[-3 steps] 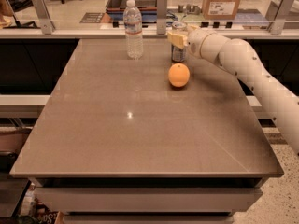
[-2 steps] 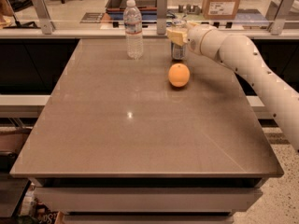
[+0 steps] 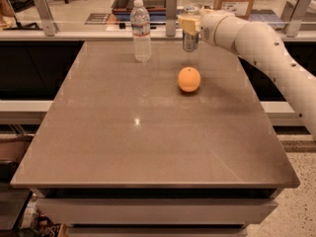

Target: Pick redbull can

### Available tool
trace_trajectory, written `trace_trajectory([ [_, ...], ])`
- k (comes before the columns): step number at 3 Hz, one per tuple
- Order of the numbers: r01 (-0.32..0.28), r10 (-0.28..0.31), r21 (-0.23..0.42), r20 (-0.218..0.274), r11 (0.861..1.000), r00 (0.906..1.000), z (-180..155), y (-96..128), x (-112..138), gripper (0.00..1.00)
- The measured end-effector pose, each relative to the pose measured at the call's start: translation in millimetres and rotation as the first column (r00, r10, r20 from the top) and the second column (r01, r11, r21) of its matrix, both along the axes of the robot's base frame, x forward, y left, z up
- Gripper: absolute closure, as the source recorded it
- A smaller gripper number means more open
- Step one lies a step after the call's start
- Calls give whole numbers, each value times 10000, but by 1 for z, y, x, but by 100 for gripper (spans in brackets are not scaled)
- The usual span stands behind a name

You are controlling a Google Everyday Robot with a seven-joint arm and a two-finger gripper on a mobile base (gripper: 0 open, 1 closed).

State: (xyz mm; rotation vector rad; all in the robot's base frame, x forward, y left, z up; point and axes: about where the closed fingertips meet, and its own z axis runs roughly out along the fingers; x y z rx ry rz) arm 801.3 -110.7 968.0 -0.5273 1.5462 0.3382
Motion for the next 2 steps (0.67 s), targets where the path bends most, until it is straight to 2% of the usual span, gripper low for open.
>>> trace_trajectory([
  [2,639,-616,-314,673,9975,9958,56,4,-28,100],
])
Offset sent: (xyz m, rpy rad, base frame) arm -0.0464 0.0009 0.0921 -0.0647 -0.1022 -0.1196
